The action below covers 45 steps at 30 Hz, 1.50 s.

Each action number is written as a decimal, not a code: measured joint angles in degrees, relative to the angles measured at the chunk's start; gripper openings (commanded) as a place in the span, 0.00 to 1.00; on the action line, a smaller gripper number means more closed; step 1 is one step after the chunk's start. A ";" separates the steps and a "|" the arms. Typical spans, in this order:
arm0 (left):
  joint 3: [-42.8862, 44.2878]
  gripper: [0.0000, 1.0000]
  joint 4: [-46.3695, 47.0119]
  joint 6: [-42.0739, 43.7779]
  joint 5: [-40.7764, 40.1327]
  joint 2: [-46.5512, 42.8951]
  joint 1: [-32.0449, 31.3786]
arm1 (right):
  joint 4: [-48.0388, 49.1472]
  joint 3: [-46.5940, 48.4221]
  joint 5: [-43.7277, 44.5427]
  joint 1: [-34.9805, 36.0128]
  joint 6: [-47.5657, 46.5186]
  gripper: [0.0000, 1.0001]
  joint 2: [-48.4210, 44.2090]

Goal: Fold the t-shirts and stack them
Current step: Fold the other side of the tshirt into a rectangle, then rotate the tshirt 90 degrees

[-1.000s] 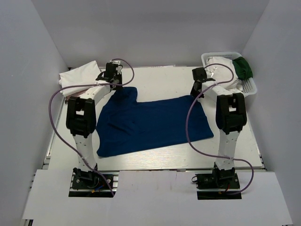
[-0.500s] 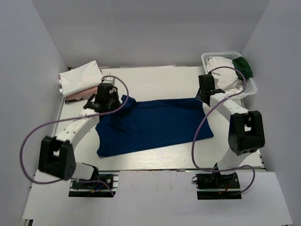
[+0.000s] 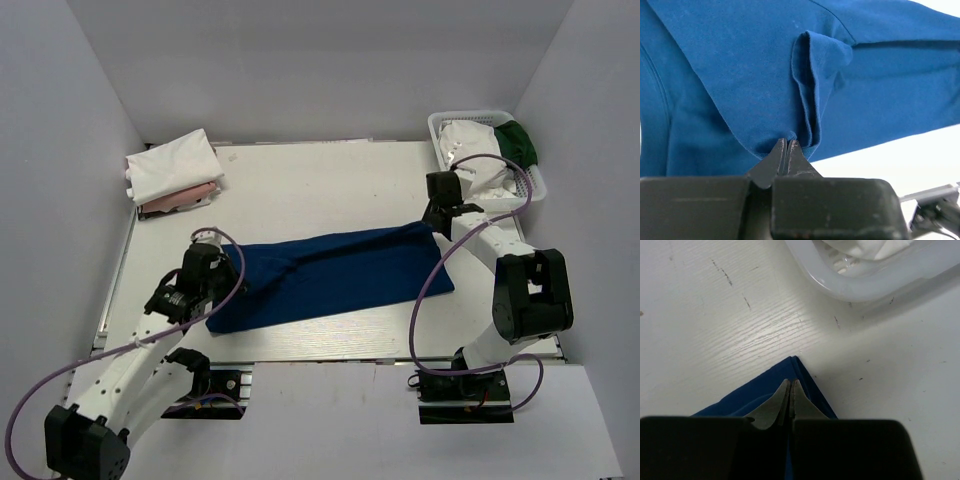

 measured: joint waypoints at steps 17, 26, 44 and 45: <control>1.64 1.00 -15.23 -7.58 4.70 2.23 -0.83 | -2.45 -3.72 2.38 -2.14 3.72 0.60 -0.31; 7.06 1.00 -2.27 -2.91 3.41 15.98 -0.83 | 1.20 -6.10 -8.17 -1.46 0.94 0.79 -7.63; 13.66 1.00 12.26 6.01 19.71 38.64 -12.57 | 7.19 -5.75 -23.15 1.60 -1.07 0.83 4.09; 14.80 1.00 11.72 6.95 20.41 38.62 -13.86 | 7.37 -5.75 -23.23 1.55 -1.07 0.83 4.09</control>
